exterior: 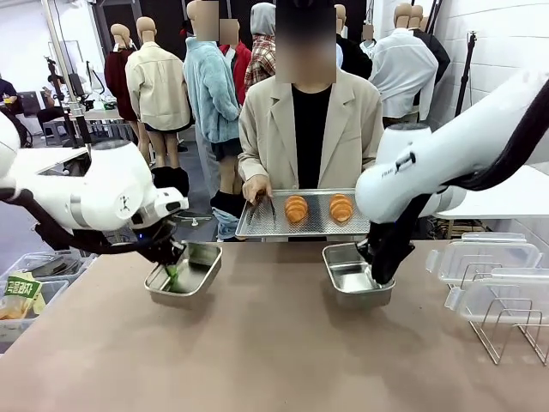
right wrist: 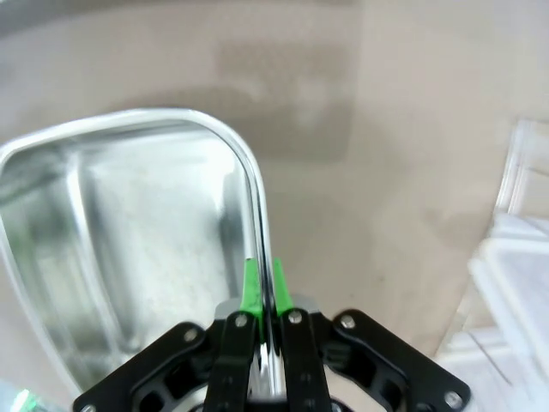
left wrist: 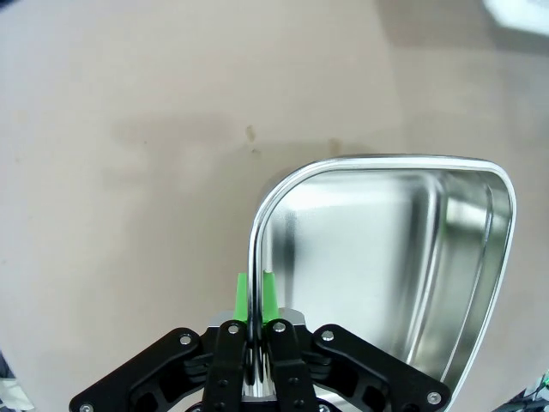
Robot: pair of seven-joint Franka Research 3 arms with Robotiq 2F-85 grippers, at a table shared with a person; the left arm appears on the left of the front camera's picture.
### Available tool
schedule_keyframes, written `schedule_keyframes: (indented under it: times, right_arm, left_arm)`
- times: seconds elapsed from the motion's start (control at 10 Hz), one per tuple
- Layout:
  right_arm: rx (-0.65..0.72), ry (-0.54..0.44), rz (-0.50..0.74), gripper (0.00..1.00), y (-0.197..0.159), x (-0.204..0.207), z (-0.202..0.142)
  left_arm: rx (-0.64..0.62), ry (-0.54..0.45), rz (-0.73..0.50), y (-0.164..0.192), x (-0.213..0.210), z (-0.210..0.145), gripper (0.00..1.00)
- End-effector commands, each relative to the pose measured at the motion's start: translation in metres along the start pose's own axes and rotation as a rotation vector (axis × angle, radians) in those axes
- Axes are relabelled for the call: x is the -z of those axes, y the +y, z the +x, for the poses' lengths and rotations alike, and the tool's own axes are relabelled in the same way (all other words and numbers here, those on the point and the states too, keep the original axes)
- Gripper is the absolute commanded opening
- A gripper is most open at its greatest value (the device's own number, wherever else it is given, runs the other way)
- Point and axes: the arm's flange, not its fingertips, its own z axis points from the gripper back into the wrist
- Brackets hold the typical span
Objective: Place the bread in airtight containers.
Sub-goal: Once an object is inside an Airtight Container , place the container in the center of the table.
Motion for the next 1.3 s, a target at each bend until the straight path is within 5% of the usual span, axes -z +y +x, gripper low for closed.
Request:
schedule_keyframes:
  times: [0.0, 0.4, 1.2]
  right_arm:
    - [-0.038, 0.053, 0.044, 0.00, -0.002, -0.033, 0.011]
    - [-0.025, 0.096, 0.075, 0.00, -0.001, -0.068, 0.033]
    - [-0.023, 0.057, 0.034, 0.00, 0.000, -0.063, 0.018]
  left_arm:
    - [-0.073, -0.064, 0.030, -0.004, -0.046, -0.009, 0.00]
    - [-0.071, -0.121, -0.032, -0.013, -0.088, -0.005, 0.00]
    - [-0.051, -0.107, 0.010, -0.008, -0.083, -0.002, 0.00]
